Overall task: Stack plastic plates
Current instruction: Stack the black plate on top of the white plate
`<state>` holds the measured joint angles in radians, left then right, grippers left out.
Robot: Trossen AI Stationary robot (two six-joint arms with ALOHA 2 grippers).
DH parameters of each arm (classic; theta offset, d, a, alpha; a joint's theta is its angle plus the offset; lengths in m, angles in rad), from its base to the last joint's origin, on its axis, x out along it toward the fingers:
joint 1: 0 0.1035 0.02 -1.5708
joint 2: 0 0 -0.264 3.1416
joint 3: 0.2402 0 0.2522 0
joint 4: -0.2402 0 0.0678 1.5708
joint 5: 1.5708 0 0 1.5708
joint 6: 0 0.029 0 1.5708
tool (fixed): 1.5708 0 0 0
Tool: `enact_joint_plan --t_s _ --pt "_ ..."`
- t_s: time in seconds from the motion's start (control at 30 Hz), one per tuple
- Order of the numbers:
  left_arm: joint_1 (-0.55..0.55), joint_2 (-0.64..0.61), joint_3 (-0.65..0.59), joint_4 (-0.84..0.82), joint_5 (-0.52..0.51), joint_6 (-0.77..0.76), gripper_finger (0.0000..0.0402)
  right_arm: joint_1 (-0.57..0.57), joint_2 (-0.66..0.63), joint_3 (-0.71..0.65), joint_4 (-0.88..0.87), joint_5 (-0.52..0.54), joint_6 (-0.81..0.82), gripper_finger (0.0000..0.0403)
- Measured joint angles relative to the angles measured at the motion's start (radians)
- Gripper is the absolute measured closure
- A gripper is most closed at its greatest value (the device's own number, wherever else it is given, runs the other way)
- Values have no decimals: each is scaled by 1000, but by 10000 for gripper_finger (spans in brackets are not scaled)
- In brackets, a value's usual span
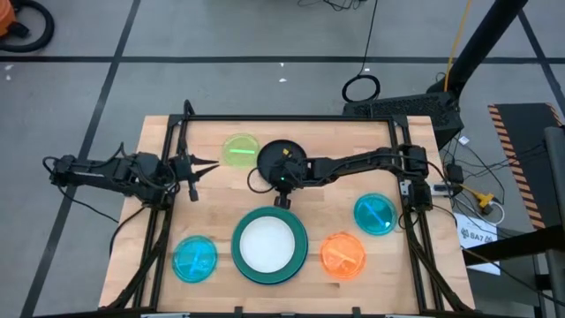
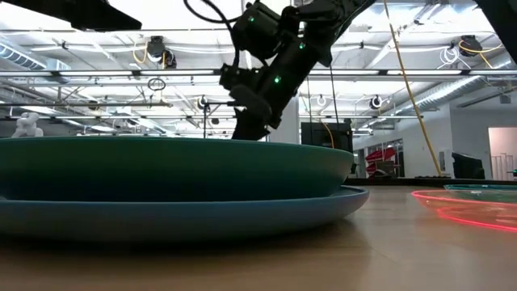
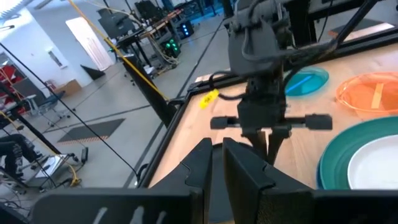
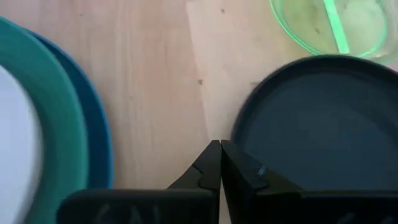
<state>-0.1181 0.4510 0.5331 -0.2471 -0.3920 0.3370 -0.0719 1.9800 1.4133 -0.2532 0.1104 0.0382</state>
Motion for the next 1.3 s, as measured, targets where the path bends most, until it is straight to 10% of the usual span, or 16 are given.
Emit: enact_joint_plan --t_s 0.57,1.3 --pt "0 0 1 8 0 -5 355 -7 32 -1 21 72 33 209" --pt "0 0 1 3 0 -13 355 -38 142 0 60 52 78 217"
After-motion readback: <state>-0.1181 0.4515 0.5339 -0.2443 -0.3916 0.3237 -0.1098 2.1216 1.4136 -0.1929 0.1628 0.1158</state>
